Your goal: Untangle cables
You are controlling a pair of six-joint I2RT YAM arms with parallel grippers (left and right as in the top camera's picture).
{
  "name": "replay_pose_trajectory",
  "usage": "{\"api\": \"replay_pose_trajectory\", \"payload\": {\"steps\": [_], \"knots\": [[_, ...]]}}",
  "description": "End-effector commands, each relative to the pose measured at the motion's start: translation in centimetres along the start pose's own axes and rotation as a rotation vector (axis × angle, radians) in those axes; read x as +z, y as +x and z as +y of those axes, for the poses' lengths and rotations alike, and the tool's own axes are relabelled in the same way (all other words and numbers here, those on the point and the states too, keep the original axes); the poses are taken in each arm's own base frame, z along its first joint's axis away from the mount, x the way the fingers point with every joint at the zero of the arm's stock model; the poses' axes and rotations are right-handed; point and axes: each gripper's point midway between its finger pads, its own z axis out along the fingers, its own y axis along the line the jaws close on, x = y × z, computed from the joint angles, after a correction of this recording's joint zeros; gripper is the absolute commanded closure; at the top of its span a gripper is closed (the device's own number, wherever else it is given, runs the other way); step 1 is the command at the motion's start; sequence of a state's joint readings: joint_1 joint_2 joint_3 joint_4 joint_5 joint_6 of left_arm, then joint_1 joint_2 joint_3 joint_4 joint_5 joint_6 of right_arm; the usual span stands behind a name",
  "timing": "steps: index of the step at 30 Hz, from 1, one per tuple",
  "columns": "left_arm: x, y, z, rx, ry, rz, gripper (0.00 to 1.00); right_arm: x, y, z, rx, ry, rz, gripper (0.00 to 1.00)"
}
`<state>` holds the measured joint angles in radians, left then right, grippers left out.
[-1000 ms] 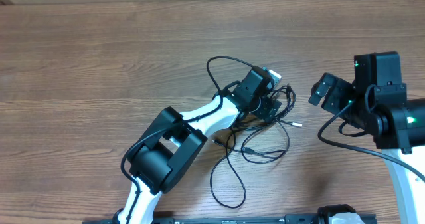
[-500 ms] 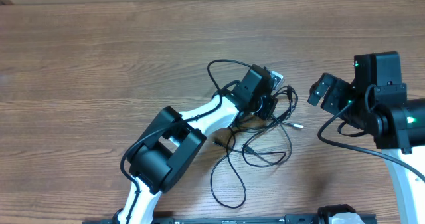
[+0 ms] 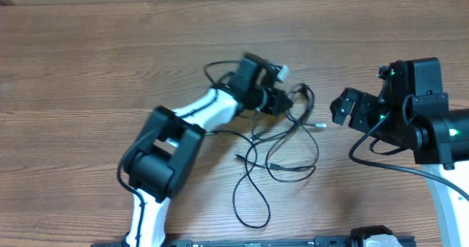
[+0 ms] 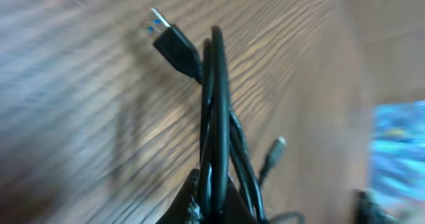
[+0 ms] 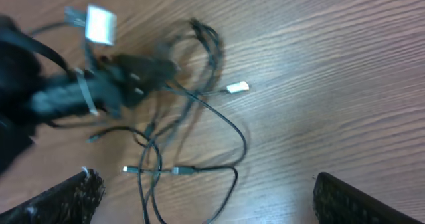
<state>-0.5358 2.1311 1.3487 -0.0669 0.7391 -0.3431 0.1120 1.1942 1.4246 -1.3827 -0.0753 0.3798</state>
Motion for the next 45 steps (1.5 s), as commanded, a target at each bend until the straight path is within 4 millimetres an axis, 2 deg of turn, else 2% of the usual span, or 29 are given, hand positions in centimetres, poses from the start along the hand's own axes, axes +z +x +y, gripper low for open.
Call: {"api": "replay_pose_trajectory", "payload": {"steps": [1, 5, 7, 11, 14, 16, 18, 21, 30, 35, 41, 45], "knots": [[-5.1, -3.0, -6.5, 0.071, 0.225, -0.039, 0.96, -0.3, 0.5, 1.1, -0.083, -0.070, 0.018, 0.00], [-8.0, -4.2, -10.4, 0.222, 0.242, -0.093, 0.96, -0.5, 1.1, 2.6, -0.175, -0.161, 0.046, 0.00], [-9.6, -4.7, -13.0, 0.290, 0.259, -0.127, 0.96, -0.5, 1.1, 2.8, -0.182, -0.168, 0.046, 0.00], [-13.0, -5.2, -17.0, 0.402, 0.277, -0.185, 0.96, -0.7, 1.1, 3.7, -0.187, -0.224, 0.048, 0.00], [-15.8, -4.8, -19.5, 0.485, 0.273, -0.215, 0.96, -1.0, 0.9, 4.9, -0.212, -0.285, 0.037, 0.05], [-17.0, -4.5, -20.5, 0.512, 0.271, -0.225, 0.96, -1.1, 0.7, 5.3, -0.217, -0.306, 0.027, 0.11], [-17.7, -4.1, -21.1, 0.517, 0.272, -0.225, 0.96, -1.2, 0.5, 5.7, -0.222, -0.331, 0.019, 0.25], [-18.4, -3.7, -21.6, 0.511, 0.272, -0.220, 0.96, -1.5, 0.4, 6.5, -0.229, -0.373, 0.014, 0.38], [-18.9, -2.3, -23.2, 0.512, 0.364, -0.176, 0.96, -1.8, -0.2, 7.4, -0.275, -0.420, -0.018, 0.45], [-19.0, -2.3, -23.3, 0.491, 0.375, -0.169, 0.96, -1.8, -0.2, 7.4, -0.275, -0.420, -0.018, 0.57], [-19.2, -2.0, -24.7, 0.527, 0.437, -0.165, 0.96, -2.0, 0.0, 7.6, -0.276, -0.435, -0.012, 0.71], [-19.0, -1.7, -25.2, 0.517, 0.449, -0.156, 0.96, -2.1, 0.1, 7.8, -0.278, -0.451, -0.007, 0.76]]}}
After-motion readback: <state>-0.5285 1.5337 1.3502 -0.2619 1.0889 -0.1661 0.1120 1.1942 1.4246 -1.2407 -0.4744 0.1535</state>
